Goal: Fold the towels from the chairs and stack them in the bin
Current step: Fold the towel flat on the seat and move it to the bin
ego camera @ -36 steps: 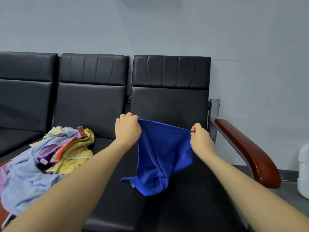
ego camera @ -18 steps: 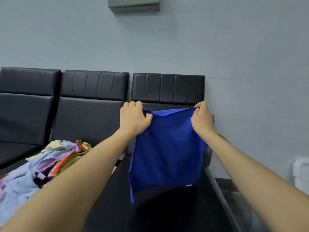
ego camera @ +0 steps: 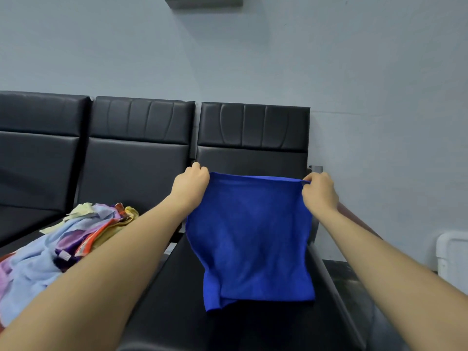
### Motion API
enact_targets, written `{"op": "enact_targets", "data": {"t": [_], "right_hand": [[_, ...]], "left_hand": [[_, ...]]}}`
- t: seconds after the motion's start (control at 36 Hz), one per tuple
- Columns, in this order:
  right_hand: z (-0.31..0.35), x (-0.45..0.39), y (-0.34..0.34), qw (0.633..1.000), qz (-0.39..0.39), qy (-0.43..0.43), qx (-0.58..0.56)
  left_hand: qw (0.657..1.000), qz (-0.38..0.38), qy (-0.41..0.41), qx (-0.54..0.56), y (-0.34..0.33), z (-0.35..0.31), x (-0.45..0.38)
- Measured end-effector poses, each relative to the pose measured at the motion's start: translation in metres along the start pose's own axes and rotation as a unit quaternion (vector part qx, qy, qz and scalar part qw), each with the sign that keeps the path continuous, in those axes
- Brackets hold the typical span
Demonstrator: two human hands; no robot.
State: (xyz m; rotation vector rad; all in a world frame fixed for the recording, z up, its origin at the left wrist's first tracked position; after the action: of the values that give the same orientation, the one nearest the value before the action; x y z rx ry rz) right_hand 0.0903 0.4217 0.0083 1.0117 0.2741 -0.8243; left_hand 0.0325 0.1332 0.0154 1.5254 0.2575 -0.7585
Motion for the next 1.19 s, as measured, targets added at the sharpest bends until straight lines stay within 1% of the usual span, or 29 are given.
{"op": "enact_targets", "data": {"t": [0.08,0.25,0.33,0.39,0.47,0.53,0.61,0.69,0.81,0.89,0.94,1.03,1.19], "right_hand": [[0.0,-0.002,-0.001,1.0,-0.019,0.0,-0.007],[-0.01,-0.008,-0.002,0.995,-0.046,-0.04,-0.08],[-0.013,-0.011,0.004,0.992,-0.076,-0.045,-0.093],[-0.015,-0.015,0.004,0.987,-0.086,-0.056,-0.123],[-0.021,-0.022,-0.005,0.975,-0.089,-0.082,-0.187],[-0.03,-0.029,-0.016,0.962,-0.088,-0.112,-0.233],[-0.041,-0.034,-0.03,0.948,-0.093,-0.14,-0.269],[-0.039,-0.034,-0.035,0.939,-0.097,-0.147,-0.294],[-0.04,-0.047,-0.052,0.93,-0.095,-0.145,-0.325],[-0.034,-0.054,-0.058,0.929,-0.094,-0.12,-0.338],[-0.029,-0.056,-0.055,0.931,-0.099,-0.095,-0.337],[-0.022,-0.058,-0.048,0.924,-0.109,-0.069,-0.36],[-0.018,-0.046,-0.041,0.914,-0.104,-0.045,-0.39]], "left_hand": [[0.999,0.016,0.006,-0.045,-0.002,0.0,0.001],[0.996,-0.005,0.047,-0.082,0.001,0.014,-0.003],[0.995,-0.026,0.089,-0.042,0.007,0.026,-0.004],[0.99,-0.038,0.13,0.034,0.006,0.034,-0.007],[0.967,-0.059,0.188,0.16,0.004,0.043,-0.009],[0.947,-0.081,0.22,0.218,-0.001,0.047,-0.013],[0.911,-0.105,0.261,0.301,-0.015,0.056,-0.019],[0.873,-0.106,0.29,0.377,-0.034,0.062,-0.028],[0.832,-0.102,0.31,0.448,-0.055,0.062,-0.039],[0.799,-0.126,0.311,0.499,-0.061,0.062,-0.048],[0.792,-0.14,0.294,0.516,-0.058,0.058,-0.052],[0.776,-0.158,0.277,0.544,-0.053,0.052,-0.051],[0.748,-0.186,0.26,0.581,-0.049,0.043,-0.03]]}}
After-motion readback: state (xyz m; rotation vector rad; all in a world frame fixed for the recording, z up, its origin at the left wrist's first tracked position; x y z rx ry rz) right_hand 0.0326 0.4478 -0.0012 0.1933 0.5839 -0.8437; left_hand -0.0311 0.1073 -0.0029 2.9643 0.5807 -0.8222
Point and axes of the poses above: each hand's wrist, its own x-axis away from the middle knuckle, its own y-axis out of the back of the hand, z = x × y, the point moved 10 cm from there along -x, towards the middle knuckle, and after that the axes turned 2 degrees about x, right-handed, at the moved point
